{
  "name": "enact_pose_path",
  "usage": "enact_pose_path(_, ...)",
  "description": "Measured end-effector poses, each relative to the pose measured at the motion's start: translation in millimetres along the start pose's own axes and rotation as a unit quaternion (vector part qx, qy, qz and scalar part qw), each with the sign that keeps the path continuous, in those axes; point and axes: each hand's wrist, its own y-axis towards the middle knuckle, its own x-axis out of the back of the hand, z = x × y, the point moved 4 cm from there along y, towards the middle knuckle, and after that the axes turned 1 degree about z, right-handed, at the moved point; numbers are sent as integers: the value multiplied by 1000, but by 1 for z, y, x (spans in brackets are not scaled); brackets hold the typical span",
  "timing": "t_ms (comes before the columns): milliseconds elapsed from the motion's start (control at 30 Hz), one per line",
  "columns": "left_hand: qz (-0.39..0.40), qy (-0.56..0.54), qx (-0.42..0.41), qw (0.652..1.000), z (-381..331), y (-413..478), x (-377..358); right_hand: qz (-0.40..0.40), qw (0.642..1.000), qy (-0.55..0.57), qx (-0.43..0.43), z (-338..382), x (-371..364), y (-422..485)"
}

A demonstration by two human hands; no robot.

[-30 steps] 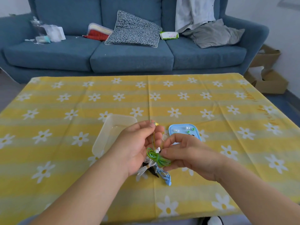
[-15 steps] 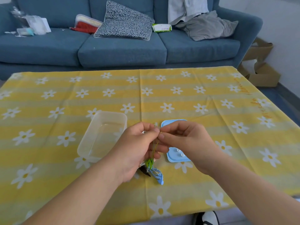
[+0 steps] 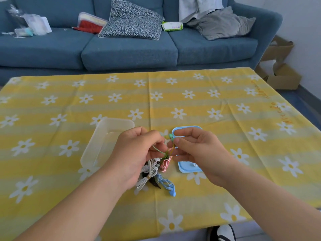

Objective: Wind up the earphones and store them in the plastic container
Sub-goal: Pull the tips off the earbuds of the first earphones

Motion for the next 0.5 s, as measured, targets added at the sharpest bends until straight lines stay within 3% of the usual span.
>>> enact_pose_path(133,26,30,-20,999,-5,-7,-5,22,1000,12,-17,-3,-1,0)
enact_pose_path(367,88,-7,4,996,-4,-9,-11,114,986,116,-42,1,-11,-3)
enact_pose_path(500,81,29,8,996,2,-3,-8,99,990,94,-29,1,-9,0)
